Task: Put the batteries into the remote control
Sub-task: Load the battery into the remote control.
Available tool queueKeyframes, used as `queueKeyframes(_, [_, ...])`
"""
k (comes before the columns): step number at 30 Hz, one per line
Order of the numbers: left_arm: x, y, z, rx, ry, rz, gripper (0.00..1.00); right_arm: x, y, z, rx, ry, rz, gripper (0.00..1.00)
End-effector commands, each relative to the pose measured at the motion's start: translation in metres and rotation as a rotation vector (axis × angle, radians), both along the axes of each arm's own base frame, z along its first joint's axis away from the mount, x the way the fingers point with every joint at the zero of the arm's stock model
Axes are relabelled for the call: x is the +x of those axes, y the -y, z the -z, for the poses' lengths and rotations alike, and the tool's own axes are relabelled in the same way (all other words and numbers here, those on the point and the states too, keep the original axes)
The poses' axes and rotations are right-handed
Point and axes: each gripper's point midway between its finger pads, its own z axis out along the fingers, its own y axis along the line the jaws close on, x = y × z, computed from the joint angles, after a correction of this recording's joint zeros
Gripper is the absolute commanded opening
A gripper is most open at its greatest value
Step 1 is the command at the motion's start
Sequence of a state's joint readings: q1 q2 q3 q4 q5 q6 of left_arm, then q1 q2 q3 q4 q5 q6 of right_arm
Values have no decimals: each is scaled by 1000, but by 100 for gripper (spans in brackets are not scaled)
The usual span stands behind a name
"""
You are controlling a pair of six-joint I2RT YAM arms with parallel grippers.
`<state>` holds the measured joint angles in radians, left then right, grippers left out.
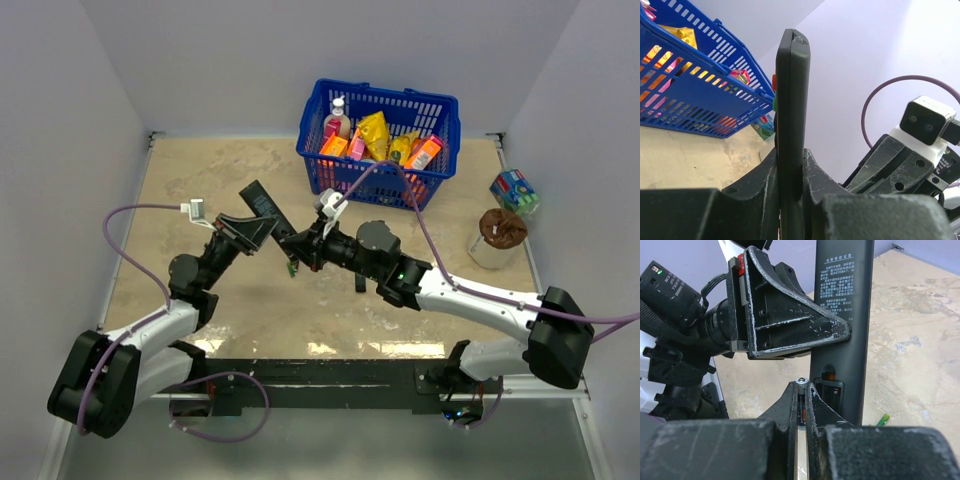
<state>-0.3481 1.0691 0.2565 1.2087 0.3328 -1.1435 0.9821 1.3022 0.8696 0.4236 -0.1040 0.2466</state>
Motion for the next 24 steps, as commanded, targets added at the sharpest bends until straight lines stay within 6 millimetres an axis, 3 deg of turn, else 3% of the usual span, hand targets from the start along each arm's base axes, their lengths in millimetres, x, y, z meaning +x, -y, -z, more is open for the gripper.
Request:
queueKeyframes(1, [-16, -1, -50, -88, 164, 42, 0, 7, 7, -11, 35, 36, 55, 0])
queueKeyframes(7, [-18, 1, -52, -72, 175, 51, 0, 7, 13, -19, 44, 51, 77, 0])
queueKeyframes(13, [-17, 3, -49, -41, 169, 52, 0, 7, 21, -44, 81, 94, 99, 0])
queueKeyframes(24, [-15, 3, -58, -67, 162, 52, 0, 6, 10, -32, 57, 88, 61, 0])
